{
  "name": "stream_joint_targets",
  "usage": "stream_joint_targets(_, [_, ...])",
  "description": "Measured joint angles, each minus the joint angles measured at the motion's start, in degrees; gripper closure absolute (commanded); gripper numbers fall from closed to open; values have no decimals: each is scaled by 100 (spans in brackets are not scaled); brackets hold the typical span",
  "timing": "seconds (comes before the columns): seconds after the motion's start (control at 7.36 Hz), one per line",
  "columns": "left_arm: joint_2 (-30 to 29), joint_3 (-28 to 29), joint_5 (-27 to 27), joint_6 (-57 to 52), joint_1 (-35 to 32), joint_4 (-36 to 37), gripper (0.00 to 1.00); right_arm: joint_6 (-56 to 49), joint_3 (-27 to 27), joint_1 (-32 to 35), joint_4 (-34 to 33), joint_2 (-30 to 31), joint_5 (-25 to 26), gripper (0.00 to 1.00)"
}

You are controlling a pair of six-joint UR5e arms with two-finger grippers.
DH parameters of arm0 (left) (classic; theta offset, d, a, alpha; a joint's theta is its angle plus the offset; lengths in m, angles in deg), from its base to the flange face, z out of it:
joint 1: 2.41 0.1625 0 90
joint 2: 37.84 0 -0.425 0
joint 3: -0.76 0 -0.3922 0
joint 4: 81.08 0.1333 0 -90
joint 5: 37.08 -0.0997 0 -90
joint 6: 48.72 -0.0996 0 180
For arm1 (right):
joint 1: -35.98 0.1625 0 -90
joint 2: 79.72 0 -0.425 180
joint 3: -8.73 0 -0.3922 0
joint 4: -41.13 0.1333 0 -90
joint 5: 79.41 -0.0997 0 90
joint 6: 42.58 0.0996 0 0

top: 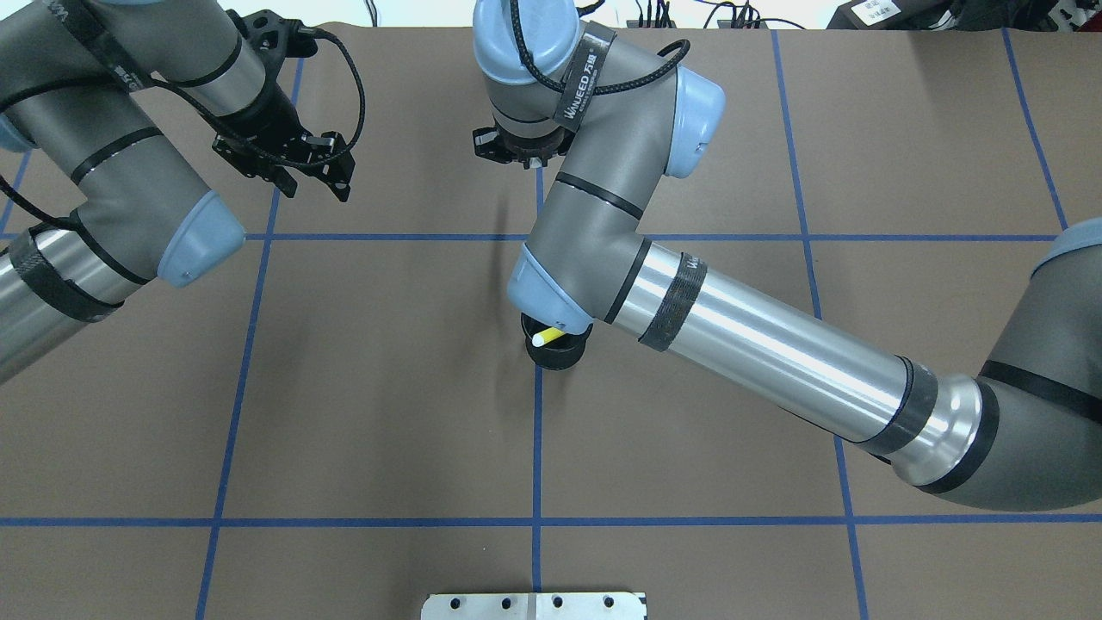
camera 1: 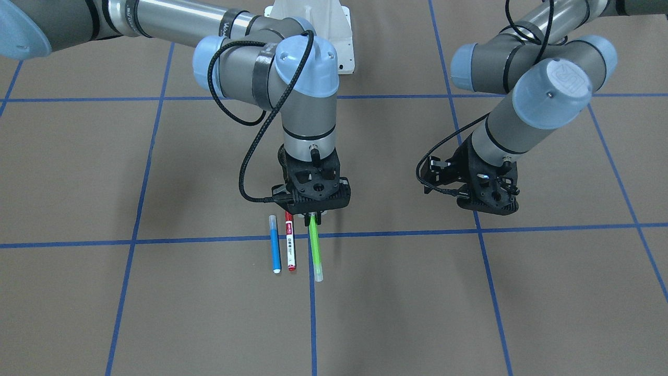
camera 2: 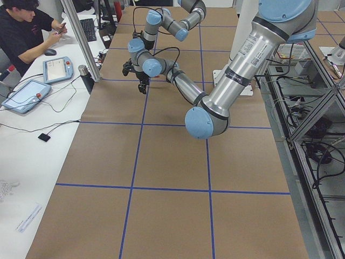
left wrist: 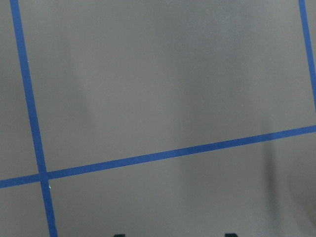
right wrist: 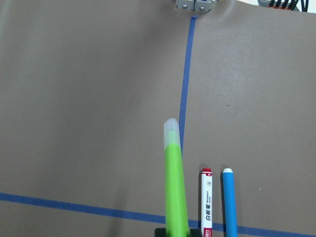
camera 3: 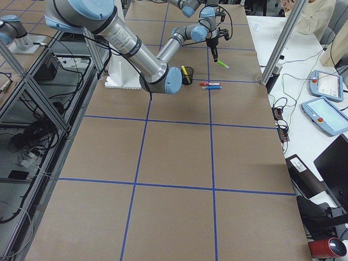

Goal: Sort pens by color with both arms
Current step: 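Lower the green highlighter beside the red-capped marker and release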

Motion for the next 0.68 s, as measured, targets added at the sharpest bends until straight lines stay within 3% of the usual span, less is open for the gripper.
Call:
stream_joint_targets(0.27, [0, 1, 0, -1, 11, -2, 26, -7, -209, -102, 142, 73, 9, 86])
stream_joint_targets(0.41, [0, 1, 0, -1, 14, -4, 26, 8, -245, -143, 155, 87, 6, 67])
stream_joint_targets(0.68, [-8, 0, 0, 4, 16, -1, 24, -15, -261, -155, 161, 80, -64, 17])
